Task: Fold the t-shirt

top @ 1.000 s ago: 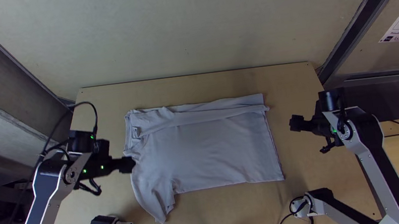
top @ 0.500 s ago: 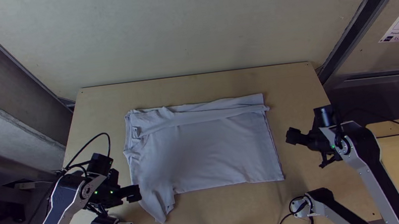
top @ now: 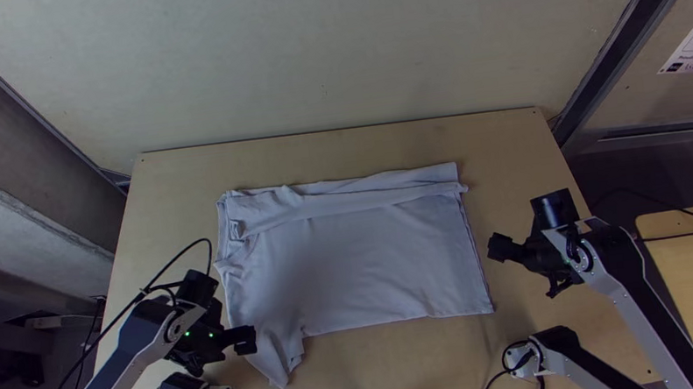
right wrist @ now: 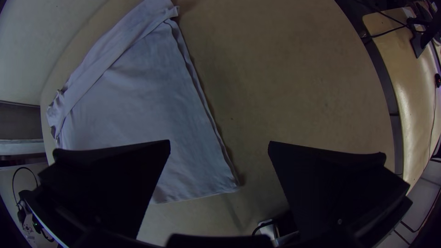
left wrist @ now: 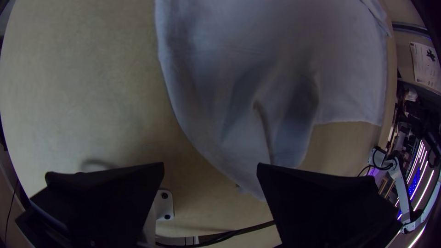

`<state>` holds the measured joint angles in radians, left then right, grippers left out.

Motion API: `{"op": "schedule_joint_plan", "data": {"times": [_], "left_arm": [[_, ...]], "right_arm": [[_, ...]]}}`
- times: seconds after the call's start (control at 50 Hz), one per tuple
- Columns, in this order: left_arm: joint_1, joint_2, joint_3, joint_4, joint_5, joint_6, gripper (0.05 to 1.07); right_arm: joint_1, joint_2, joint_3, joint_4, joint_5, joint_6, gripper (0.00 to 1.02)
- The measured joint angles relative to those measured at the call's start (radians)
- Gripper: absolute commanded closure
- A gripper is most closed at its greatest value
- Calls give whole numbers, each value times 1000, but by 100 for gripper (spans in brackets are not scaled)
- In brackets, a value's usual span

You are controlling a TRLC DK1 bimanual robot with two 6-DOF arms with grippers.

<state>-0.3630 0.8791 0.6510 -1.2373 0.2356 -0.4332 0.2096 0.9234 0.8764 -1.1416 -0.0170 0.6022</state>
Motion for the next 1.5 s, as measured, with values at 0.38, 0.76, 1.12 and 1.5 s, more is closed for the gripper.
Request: {"op": "schedule_joint_plan", "data": {"times": [0.38,0.76,1.12,1.5], "left_arm": [[-141,174,-40,127,-76,-31,14],[-227,270,-33,150,-117,-31,99],[-230,269,-26,180,-116,-11,105],[-169,251,0,209,-124,15,105]], "right_arm": [[24,52,-22,8,-42,0,10],[26,59,-99,9,-52,-30,10],[46,62,-201,10,-53,-57,12],[97,183,-243,11,-125,-80,12]]}}
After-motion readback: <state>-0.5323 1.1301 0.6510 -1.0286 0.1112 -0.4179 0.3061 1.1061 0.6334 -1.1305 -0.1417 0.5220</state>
